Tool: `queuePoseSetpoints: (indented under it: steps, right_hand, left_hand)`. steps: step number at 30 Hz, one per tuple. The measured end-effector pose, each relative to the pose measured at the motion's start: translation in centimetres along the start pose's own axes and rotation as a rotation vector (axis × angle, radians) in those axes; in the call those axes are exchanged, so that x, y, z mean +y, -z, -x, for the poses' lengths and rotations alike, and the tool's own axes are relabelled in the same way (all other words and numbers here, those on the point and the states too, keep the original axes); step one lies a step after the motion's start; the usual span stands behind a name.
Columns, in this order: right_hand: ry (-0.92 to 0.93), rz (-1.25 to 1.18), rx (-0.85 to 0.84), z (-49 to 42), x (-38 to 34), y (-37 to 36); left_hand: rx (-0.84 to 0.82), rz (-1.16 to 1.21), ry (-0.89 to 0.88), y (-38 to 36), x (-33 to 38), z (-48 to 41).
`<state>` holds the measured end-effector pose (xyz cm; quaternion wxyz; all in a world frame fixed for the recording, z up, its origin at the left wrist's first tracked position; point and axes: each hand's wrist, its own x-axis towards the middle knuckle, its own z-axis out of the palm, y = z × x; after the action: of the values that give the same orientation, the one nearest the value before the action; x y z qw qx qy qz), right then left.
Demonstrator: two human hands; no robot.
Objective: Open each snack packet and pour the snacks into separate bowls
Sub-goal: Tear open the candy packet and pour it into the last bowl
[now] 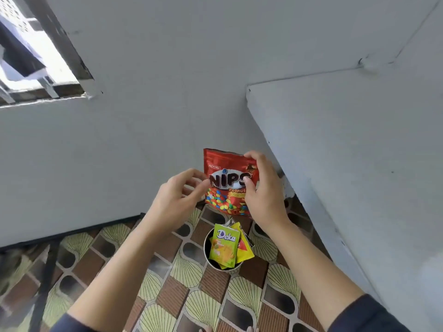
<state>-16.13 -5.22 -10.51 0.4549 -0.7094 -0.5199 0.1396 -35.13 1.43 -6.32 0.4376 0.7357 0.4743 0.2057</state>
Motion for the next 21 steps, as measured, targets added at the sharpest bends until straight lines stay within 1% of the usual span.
queuePoseSetpoints:
  steps: [3, 9, 15, 18, 21]
  right_hand:
    - [-0.059, 0.022, -0.07, 1.0, 5.8, -4.0]
    - [-0.112, 0.074, -0.076, 4.7, 20.4, -14.1]
    - [-0.181, 0.101, -0.147, 7.5, 35.6, -23.8]
    - [-0.246, 0.171, -0.157, 9.2, 42.1, -28.3]
    - [-0.284, 0.194, -0.181, 11.6, 46.5, -31.8]
  left_hand:
    - [-0.002, 0.016, 0.032, -3.0, -5.9, -1.6]
    - [-0.071, -0.01, 0.071, -11.8, -20.6, -5.2]
    - [-0.146, -0.063, 0.057, -21.7, -34.9, -8.8]
    - [-0.213, -0.117, 0.056, -25.7, -40.4, -9.8]
    - [-0.251, -0.178, 0.07, -28.2, -44.6, -10.0]
